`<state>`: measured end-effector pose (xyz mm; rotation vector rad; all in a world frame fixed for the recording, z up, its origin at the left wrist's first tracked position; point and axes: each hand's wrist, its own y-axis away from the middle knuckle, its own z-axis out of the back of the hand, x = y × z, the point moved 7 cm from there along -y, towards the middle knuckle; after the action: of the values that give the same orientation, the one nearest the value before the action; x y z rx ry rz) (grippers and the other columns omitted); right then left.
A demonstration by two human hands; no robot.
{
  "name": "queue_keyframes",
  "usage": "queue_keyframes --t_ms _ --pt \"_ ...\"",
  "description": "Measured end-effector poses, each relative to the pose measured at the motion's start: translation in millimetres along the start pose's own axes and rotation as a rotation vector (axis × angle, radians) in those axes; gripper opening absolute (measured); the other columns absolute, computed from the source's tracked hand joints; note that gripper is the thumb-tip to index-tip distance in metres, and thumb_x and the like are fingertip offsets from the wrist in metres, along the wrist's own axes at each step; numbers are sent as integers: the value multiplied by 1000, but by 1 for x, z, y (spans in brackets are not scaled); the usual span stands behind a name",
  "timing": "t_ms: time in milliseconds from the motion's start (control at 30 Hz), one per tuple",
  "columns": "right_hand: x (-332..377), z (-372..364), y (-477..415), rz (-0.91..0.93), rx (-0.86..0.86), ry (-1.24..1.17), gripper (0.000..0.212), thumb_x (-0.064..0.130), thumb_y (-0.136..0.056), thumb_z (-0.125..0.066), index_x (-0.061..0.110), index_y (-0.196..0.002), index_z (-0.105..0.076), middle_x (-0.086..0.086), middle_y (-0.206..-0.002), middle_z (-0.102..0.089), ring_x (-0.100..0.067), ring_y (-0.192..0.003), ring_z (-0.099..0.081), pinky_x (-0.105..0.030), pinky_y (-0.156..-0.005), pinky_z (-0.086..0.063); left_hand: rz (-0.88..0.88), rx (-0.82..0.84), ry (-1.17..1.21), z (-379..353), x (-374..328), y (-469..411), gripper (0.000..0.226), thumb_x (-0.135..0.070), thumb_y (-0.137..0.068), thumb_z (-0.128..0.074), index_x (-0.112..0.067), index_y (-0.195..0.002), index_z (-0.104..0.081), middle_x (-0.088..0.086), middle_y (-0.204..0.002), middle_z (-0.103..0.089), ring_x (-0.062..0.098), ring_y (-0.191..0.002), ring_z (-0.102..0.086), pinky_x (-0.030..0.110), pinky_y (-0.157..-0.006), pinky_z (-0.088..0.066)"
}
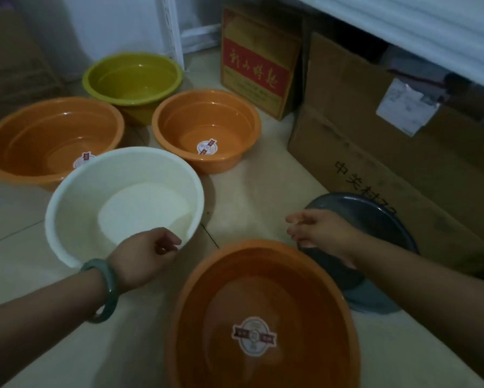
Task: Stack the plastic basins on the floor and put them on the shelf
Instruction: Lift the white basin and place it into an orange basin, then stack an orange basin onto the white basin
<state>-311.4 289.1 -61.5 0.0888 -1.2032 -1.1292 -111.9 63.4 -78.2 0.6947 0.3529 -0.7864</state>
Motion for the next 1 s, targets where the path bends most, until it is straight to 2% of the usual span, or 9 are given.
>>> queue_keyframes --t_ms 67,200,333,400,533,633,767,867,1000 --pt "-23 5 18 -28 -27 14 25 14 -92 -56 14 -116 -61 -5 -103 -67 -19 -97 -64 -26 -82 -53 0 85 -49 -15 -3 8 21 -28 -85 -60 -28 -106 -59 -7 -103 -66 9 -92 -60 22 -81 -43" --pt "-67 13 53 -67 -140 77 12 15 -90 -58 18 -97 -67 -3 -91 -70 -19 -86 -67 -36 -83 -56 10 239 -210 -34 -7 20 40 -38 -84 -60 -23 -121 -56 -6 -113 -66 12 -101 -61 24 -89 -43" --pt "-100 14 81 -115 -178 130 6 20 -87 -62 20 -92 -66 1 -90 -69 -16 -86 -66 -33 -81 -54 151 447 -54 -55 2 35 34 -33 -89 -54 -21 -120 -56 -3 -105 -65 13 -91 -65 24 -75 -55" --pt "-112 14 91 -142 -218 150 10 26 -85 -65 20 -93 -65 2 -90 -68 -14 -86 -64 -32 -81 -53 207 516 17 -64 6 42 31 -30 -92 -50 -20 -120 -57 1 -104 -67 16 -91 -67 26 -72 -57" --pt "-136 6 107 -289 -236 159 34 32 -84 -66 20 -111 -51 -5 -91 -66 -19 -83 -65 -32 -70 -52 295 518 177 -71 12 51 31 -26 -93 -49 -16 -121 -57 10 -106 -69 27 -92 -69 32 -69 -59" --pt "-153 -12 113 -394 -139 -39 40 26 -90 -58 9 -125 -52 -11 -101 -68 -23 -86 -68 -33 -70 -56 309 526 229 -74 14 54 28 -22 -91 -52 -16 -118 -58 12 -102 -72 28 -90 -71 33 -69 -60" --pt "-157 -22 115 -394 -102 -132 26 23 -94 -51 12 -117 -53 -13 -103 -67 -28 -88 -68 -38 -73 -58 323 472 254 -73 17 52 22 -16 -88 -57 -9 -109 -55 18 -93 -74 31 -84 -72 45 -76 -58" --pt "-153 -23 116 -390 -94 -117 14 20 -93 -52 15 -106 -53 -11 -95 -67 -28 -84 -69 -39 -71 -58 314 472 230 -70 16 53 18 -12 -89 -55 -8 -107 -57 19 -91 -74 33 -83 -72 46 -76 -58" --pt "-141 -22 119 -350 -111 -63 13 18 -90 -53 11 -100 -58 -12 -93 -68 -27 -80 -68 -38 -66 -58 314 465 219 -58 15 55 19 -8 -88 -56 -8 -107 -58 19 -88 -74 33 -78 -72 45 -72 -59"
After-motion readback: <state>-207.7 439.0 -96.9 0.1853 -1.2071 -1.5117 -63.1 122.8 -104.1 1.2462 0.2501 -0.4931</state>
